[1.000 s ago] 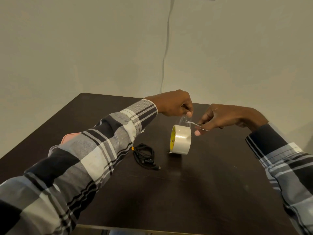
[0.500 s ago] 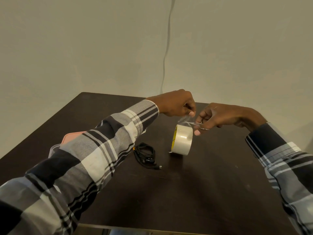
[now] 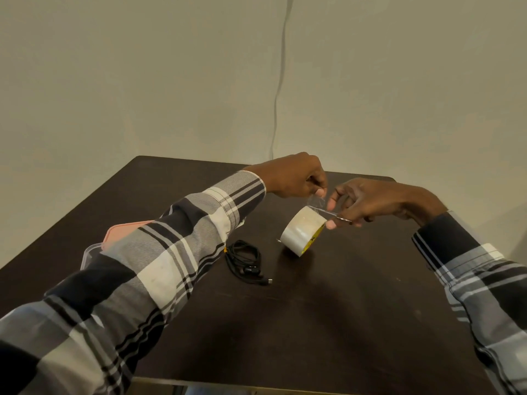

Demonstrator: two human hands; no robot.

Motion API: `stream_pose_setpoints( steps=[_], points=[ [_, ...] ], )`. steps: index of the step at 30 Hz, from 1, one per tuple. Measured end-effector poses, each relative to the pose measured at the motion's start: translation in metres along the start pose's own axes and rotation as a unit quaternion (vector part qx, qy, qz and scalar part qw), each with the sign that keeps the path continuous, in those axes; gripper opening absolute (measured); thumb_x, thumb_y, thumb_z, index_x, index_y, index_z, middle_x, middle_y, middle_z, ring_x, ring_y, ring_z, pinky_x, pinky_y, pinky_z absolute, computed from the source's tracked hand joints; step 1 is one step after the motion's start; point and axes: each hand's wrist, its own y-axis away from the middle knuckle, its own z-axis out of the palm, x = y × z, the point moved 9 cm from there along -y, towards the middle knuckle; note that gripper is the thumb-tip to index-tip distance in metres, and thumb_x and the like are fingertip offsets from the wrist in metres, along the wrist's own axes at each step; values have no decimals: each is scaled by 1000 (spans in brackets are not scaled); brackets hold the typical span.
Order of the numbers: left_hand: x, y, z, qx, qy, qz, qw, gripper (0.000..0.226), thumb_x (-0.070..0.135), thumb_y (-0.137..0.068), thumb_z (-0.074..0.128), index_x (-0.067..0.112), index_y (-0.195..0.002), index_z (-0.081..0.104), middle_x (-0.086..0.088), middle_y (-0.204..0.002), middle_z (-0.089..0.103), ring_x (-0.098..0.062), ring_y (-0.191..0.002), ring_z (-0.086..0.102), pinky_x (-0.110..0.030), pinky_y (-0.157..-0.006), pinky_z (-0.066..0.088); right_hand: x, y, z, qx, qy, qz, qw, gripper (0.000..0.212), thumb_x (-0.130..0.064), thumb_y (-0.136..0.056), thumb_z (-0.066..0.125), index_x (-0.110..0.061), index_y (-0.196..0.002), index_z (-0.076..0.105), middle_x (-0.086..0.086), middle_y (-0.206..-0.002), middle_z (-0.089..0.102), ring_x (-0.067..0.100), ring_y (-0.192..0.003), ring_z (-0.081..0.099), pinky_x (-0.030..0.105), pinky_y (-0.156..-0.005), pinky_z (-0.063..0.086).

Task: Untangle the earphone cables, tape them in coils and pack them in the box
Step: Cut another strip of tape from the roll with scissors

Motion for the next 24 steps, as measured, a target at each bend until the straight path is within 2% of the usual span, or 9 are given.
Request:
stream_pose_setpoints(
  steps=[4, 9, 14, 19, 24],
  points=[
    [1, -1, 1, -1, 0, 1, 1000, 17, 19, -95, 62, 10, -102, 75, 4, -84, 68, -16, -80, 65, -21, -69, 43, 4, -1, 0, 8, -4, 7, 1000, 52, -42, -72, 85, -17, -110, 61, 7, -71, 62, 8, -58, 52, 26, -53, 35],
    [2, -1, 2, -4, 0, 5, 1000, 17, 19, -95, 62, 10, -102, 75, -4, -96, 73, -20, -85, 66, -32, -78, 51, 6, -6, -1, 20, 0, 13, 1000, 61, -51, -64, 86, -20, -110, 59, 1, -71, 64, 5, -57, 54, 25, -54, 39],
    [2, -1, 6, -8, -5, 7, 1000, 18, 18, -95, 61, 12, -104, 75, -6, -97, 73, -22, -87, 66, -36, -80, 52, 8, -10, 5, 18, -15, 5, 1000, 59, -46, -70, 87, -18, -112, 57, -5, -61, 60, 5, -53, 50, 24, -53, 35],
    [1, 0, 5, 0, -6, 11, 1000, 16, 17, -95, 62, 10, -102, 75, -7, -93, 73, -24, -84, 65, -41, -79, 53, 9, -12, 6, 18, -49, -22, 998, 45, -22, -78, 84, -15, -111, 55, 3, -57, 56, 14, -53, 44, 27, -51, 30],
    [2, 1, 1, 12, -14, 7, 1000, 18, 17, -95, 61, 9, -103, 76, -9, -95, 73, -26, -85, 65, -42, -80, 52, 7, -12, 2, 19, -38, -31, 999, 42, -17, -77, 84, -14, -109, 57, 5, -56, 57, 14, -51, 45, 26, -50, 31]
  ],
)
